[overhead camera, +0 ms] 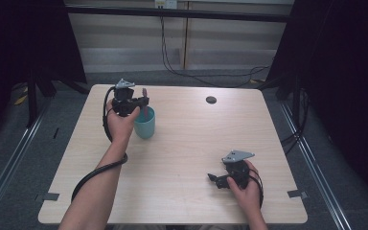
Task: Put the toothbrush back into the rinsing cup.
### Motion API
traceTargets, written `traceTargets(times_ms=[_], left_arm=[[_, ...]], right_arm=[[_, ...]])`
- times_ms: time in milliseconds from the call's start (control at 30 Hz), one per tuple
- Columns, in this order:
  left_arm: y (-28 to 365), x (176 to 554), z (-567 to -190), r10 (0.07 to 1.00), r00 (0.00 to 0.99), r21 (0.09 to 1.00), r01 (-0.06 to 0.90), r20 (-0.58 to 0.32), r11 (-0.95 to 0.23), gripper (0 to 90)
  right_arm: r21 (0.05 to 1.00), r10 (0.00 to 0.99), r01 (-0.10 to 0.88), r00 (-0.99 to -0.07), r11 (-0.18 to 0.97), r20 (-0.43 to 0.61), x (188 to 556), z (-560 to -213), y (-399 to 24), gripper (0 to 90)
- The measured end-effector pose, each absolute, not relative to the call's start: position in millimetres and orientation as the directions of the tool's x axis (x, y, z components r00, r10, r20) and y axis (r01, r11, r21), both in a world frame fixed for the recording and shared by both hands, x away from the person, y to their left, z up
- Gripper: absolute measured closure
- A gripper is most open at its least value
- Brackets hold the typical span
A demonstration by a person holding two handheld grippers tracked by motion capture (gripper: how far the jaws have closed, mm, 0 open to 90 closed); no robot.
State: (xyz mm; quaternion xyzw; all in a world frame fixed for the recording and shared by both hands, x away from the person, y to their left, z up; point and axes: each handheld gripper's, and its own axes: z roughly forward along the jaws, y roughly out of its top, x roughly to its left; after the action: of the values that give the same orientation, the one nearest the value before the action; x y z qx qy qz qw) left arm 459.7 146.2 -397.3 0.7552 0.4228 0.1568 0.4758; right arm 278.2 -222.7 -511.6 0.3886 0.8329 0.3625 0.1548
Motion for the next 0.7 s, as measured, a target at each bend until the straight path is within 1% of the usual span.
traceTargets(times_ms=[333, 400, 467, 700], left_arm=[[142.1, 455.5, -405.2, 0.782, 0.602, 0.854, 0.483, -0.163, -0.194, 84.2], [141.6, 455.1, -405.2, 0.783, 0.604, 0.853, 0.478, -0.147, -0.209, 84.1], [140.0, 455.0, -406.0, 0.777, 0.611, 0.852, 0.48, -0.153, -0.21, 83.2], [133.7, 453.7, -406.5, 0.767, 0.628, 0.851, 0.47, -0.136, -0.234, 81.1]], right_arm=[[0.725, 0.757, 0.533, -0.653, 0.437, 0.024, 278.1, -511.7, -222.6, 14.2], [0.724, 0.756, 0.533, -0.654, 0.438, 0.023, 278.0, -511.7, -222.6, 14.3], [0.724, 0.757, 0.534, -0.653, 0.437, 0.025, 277.8, -511.6, -222.5, 14.3], [0.724, 0.757, 0.534, -0.653, 0.437, 0.025, 277.7, -511.6, -222.4, 14.2]])
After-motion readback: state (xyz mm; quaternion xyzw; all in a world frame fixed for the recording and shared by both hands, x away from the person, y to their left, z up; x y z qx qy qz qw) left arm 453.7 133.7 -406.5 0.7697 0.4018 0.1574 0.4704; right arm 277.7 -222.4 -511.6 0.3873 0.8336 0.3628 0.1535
